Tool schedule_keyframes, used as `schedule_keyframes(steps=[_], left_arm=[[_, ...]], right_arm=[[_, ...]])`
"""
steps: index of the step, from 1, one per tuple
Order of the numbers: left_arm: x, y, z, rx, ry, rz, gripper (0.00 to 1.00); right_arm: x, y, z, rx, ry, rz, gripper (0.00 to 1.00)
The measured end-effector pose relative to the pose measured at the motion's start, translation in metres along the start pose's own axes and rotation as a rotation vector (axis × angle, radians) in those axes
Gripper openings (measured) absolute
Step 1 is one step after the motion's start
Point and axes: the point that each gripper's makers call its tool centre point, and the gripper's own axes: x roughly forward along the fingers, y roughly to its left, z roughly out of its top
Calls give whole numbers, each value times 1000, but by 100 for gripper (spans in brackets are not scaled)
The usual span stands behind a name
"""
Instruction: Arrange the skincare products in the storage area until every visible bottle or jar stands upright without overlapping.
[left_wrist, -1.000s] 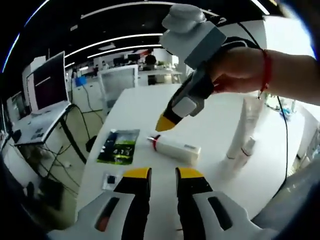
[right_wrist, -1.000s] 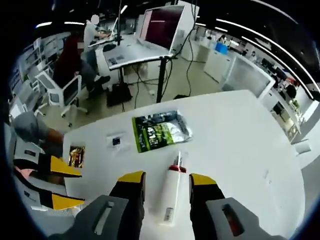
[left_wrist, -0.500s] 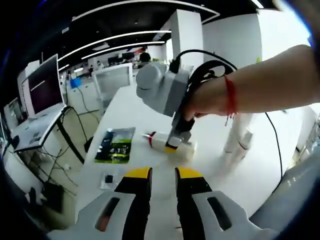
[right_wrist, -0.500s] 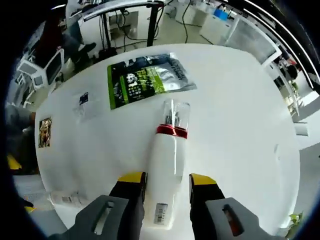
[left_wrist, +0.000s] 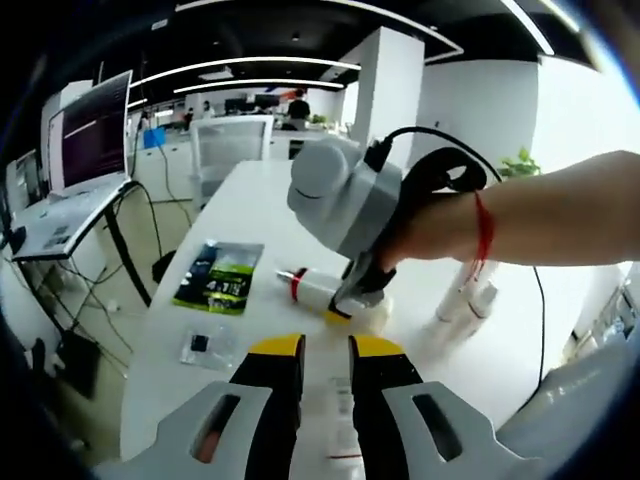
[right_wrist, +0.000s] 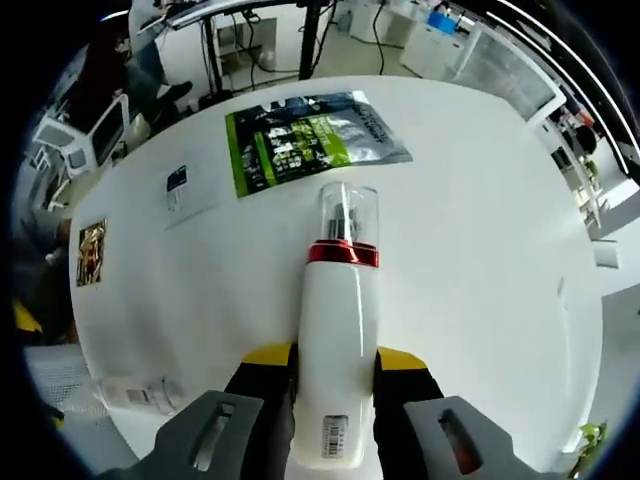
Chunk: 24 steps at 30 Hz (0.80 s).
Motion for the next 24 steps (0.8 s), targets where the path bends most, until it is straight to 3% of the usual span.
schedule_keyframes(steps=[8,14,20,24], left_arm=[[5,-7,-8,-13,36,-39,17],[7,-5,-11,-106,50,-59,17],[6,2,-13,-186,54,-53,17],[6,-1,-12,-213,45,-71,17]], right_arm=[[-7,14,-13,2,20,-26,22],[-11,16,-16,-25,34,-58,21],[-14,17,-25,19,58,-16,20],[-23,16,-23,22,41,-8,20]])
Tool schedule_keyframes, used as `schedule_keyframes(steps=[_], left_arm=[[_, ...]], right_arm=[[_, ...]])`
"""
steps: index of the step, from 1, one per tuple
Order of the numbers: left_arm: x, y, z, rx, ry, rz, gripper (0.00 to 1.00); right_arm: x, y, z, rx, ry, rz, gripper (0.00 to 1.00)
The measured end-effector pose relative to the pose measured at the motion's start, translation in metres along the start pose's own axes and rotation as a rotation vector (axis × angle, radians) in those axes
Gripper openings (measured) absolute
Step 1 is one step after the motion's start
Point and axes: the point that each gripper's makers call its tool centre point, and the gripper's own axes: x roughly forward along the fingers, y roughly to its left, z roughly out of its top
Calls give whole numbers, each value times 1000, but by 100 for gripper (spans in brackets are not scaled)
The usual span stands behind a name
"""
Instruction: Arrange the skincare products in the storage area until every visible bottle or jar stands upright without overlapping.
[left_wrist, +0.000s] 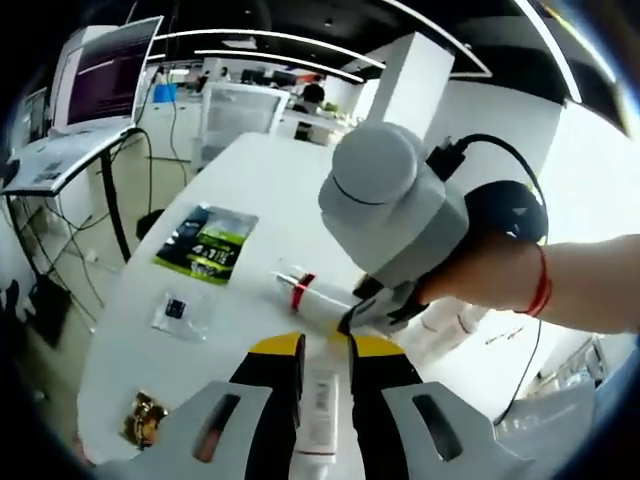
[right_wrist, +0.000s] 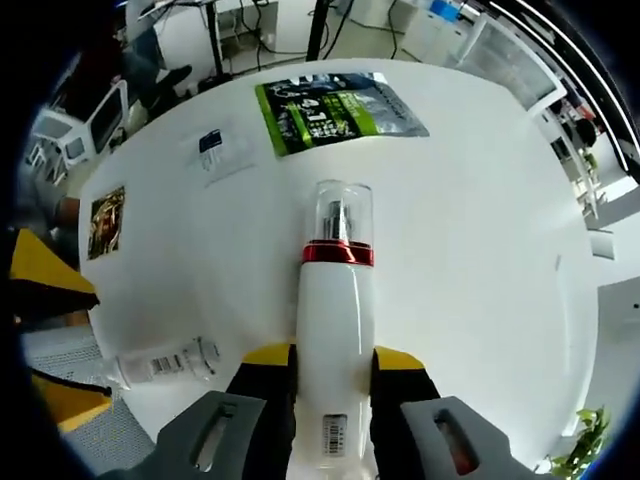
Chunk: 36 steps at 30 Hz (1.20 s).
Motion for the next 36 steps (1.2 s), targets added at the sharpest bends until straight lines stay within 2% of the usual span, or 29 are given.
schedule_keyframes(steps=[10,16,19,24,25,26,30,36], left_arm=[[2,0,-4,-28,15,-11,18],[1,-2,-2,-132,-1,-58,20],[0,-6,1,-188,-18,-97,22],[-2,-9,8,-275,-58,-145,26],[-4,-9,4,-271,-30,-158,25],[-4,-6,10,-305,-71,-152,25],[-8,-10,20,-380,-124,-206,28],[-13,-23,34,-523,-191,-344,34]], right_arm=[[-18,8,8,1,-61,37,20],[-32,9,11,21,-104,66,20],[-46,10,14,46,-158,95,20],[-79,22,17,96,-283,182,20],[-81,20,16,101,-283,177,20],[-92,20,16,104,-319,195,20],[-106,21,13,124,-374,215,19],[-123,27,2,176,-446,266,19]])
